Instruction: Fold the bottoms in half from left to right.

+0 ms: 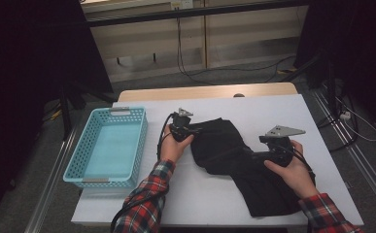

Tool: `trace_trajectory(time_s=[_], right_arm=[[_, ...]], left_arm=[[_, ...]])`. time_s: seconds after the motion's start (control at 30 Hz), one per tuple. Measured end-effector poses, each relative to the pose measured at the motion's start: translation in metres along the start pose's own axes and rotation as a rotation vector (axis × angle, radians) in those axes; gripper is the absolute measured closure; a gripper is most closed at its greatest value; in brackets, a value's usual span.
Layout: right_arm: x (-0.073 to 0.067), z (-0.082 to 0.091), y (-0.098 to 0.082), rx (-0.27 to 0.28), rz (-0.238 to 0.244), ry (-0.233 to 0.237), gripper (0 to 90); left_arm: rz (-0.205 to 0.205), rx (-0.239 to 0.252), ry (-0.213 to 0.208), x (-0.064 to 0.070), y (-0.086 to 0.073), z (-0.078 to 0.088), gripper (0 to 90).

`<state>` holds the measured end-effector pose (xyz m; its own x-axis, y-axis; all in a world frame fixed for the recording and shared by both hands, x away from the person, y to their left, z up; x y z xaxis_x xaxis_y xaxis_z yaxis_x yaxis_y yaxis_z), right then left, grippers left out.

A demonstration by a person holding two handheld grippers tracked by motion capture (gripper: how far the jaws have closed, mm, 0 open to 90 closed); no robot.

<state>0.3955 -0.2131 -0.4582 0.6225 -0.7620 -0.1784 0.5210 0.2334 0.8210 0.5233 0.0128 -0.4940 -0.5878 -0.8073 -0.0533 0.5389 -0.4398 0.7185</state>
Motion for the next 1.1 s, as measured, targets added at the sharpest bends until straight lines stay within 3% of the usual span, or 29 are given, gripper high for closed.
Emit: trace_trajectory(time_s=[0.17, 0.27, 0.3, 0.5, 0.6, 0.77, 0.8, 0.83, 0.93, 1.1], right_arm=[[-0.001, 0.0, 0.0, 0.0, 0.003, 0.003, 22.9], [0.0, 0.001, -0.001, 0.001, 0.001, 0.001, 22.8], [0.001, 0.001, -0.001, 0.001, -0.001, 0.001, 22.8], [0.0, 0.001, -0.001, 0.0, 0.002, 0.001, 22.8], [0.0, 0.0, -0.001, -0.005, 0.0, 0.006, 22.4], [0.0, 0.0, -0.002, -0.012, 0.01, 0.001, 22.4], [0.0, 0.0, -0.002, -0.013, 0.007, -0.001, 22.4], [0.0, 0.001, -0.002, -0.011, 0.005, 0.001, 22.2], [0.0, 0.001, -0.001, -0.007, 0.005, 0.001, 22.2], [-0.001, 0.001, -0.002, -0.011, 0.005, 0.005, 22.2]], left_arm=[[0.05, -0.029, -0.014, -0.004, -0.005, -0.004, 87.7], [0.06, -0.03, -0.01, -0.007, -0.004, -0.002, 89.9], [0.08, -0.021, -0.009, -0.008, -0.004, -0.001, 90.0], [0.109, -0.014, 0.018, -0.028, -0.004, 0.011, 90.0], [0.122, -0.027, -0.009, -0.03, -0.009, 0.012, 90.0], [0.158, -0.015, 0.024, -0.036, -0.01, 0.012, 84.9], [0.176, -0.016, 0.032, -0.038, -0.01, 0.012, 77.5], [0.194, -0.022, 0.036, -0.04, -0.01, 0.011, 64.4], [0.212, -0.049, 0.033, -0.039, -0.01, 0.005, 48.2], [0.207, -0.064, 0.048, -0.032, -0.01, -0.005, 40.8]])
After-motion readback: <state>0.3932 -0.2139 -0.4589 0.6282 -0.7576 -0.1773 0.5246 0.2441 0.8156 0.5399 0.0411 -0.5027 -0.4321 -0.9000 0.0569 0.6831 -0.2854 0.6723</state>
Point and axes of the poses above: each handheld gripper's, and its own axes: z roughly backward along the jaws, y roughly out of its top, x roughly to its right, the point moved 7 cm from there along -z, roughly forward along the jaws, and after that the axes turned 10 degrees about y, right-handed, at the moved point
